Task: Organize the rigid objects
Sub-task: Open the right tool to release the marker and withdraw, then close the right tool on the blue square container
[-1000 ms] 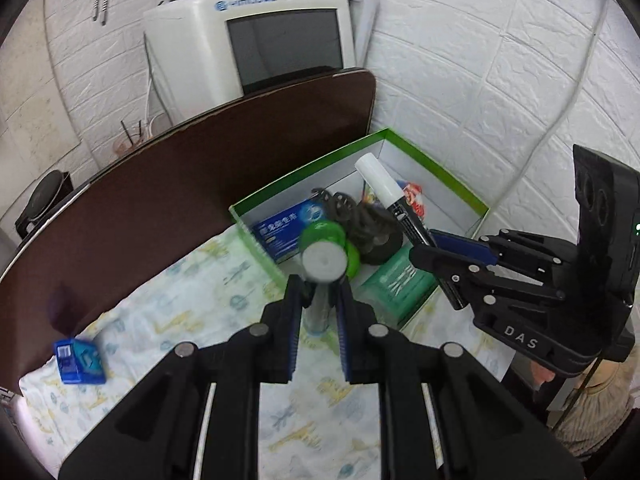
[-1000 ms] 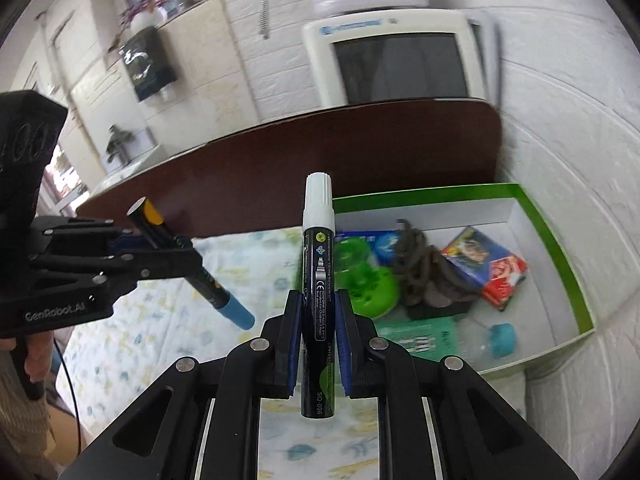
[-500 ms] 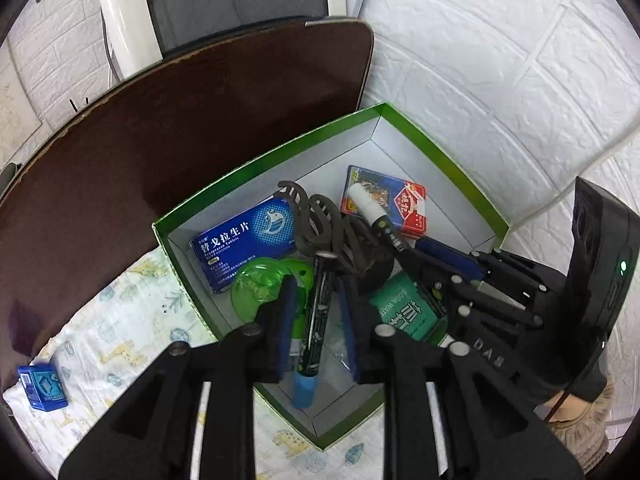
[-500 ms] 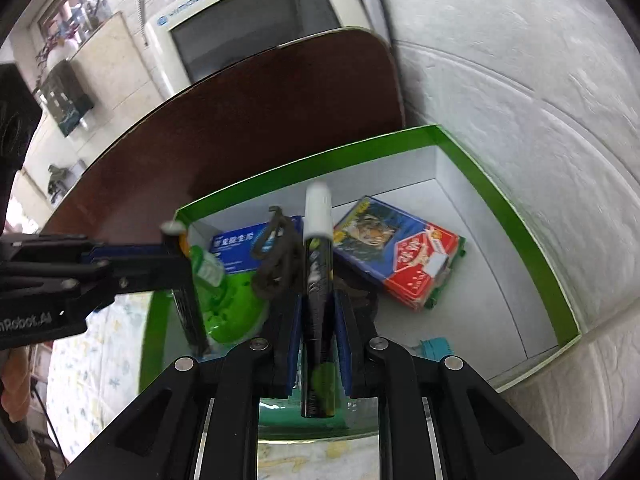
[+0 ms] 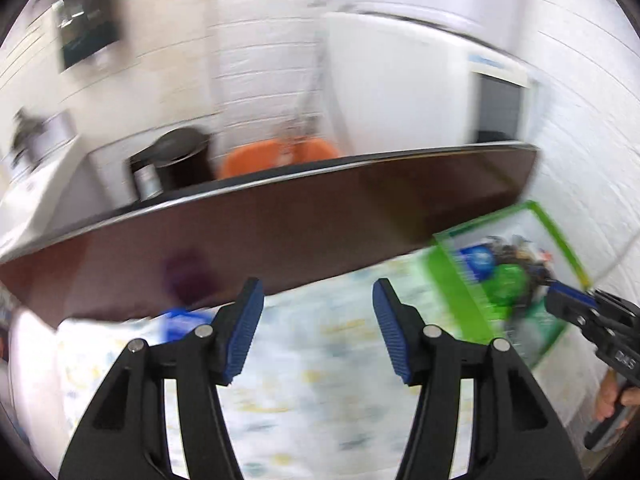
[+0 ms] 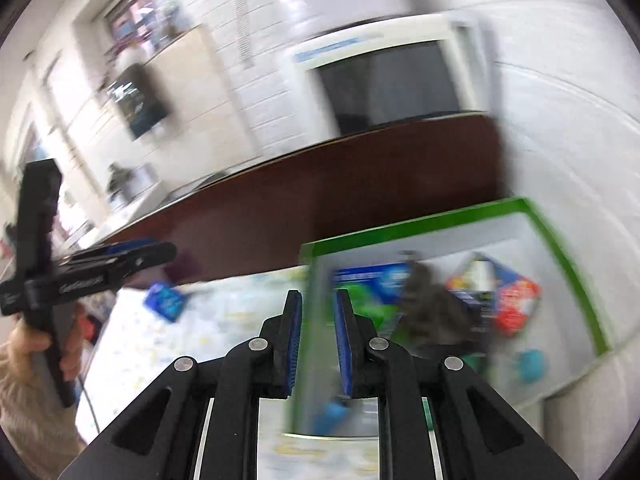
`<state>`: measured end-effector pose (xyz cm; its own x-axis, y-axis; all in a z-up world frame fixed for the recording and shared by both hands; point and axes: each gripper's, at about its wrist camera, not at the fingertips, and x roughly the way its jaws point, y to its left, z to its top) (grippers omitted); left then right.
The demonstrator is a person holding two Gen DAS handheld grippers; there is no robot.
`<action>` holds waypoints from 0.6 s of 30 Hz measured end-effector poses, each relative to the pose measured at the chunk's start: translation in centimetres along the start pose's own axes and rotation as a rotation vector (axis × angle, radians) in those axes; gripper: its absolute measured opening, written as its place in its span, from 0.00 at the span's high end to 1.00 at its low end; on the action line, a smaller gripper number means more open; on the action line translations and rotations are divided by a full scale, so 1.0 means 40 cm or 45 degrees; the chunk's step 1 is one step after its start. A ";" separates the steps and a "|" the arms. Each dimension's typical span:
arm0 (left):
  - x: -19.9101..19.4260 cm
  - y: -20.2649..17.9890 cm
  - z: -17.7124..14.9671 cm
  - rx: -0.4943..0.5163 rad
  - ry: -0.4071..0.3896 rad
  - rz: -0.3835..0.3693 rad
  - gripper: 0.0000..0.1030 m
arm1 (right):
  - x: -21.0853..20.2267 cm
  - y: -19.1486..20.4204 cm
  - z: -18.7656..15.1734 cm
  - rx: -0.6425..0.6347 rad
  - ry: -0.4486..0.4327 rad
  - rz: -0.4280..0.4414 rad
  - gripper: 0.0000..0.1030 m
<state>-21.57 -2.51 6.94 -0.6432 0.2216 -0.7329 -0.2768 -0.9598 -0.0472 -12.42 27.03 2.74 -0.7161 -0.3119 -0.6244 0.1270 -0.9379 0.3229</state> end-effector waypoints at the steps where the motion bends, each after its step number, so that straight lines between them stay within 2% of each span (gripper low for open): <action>1: 0.005 0.057 -0.015 -0.039 0.016 0.032 0.47 | 0.041 0.044 -0.001 -0.029 0.047 0.056 0.84; 3: 0.023 0.167 -0.050 -0.123 0.066 0.048 0.48 | 0.130 0.125 -0.009 -0.054 0.149 0.145 0.84; 5: 0.052 0.252 -0.082 -0.197 0.113 0.017 0.49 | 0.216 0.193 -0.017 -0.062 0.230 0.209 0.84; 7: 0.085 0.305 -0.107 -0.239 0.154 0.004 0.55 | 0.307 0.257 -0.024 -0.028 0.301 0.262 0.84; 8: 0.100 0.322 -0.116 -0.242 0.168 -0.018 0.59 | 0.346 0.284 -0.029 0.010 0.335 0.289 0.84; 10: 0.126 0.351 -0.128 -0.284 0.182 -0.089 0.60 | 0.421 0.323 -0.026 0.101 0.386 0.348 0.84; 12: 0.148 0.370 -0.125 -0.289 0.174 -0.112 0.60 | 0.480 0.351 -0.020 0.169 0.413 0.370 0.84; 18: 0.198 0.386 -0.114 -0.267 0.175 -0.216 0.59 | 0.571 0.385 -0.017 0.288 0.454 0.338 0.80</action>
<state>-27.69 -16.36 -2.67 -0.4937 0.3704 -0.7868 -0.2094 -0.9288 -0.3058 -26.37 5.35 -7.02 -0.3952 -0.6048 -0.6914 0.0927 -0.7751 0.6251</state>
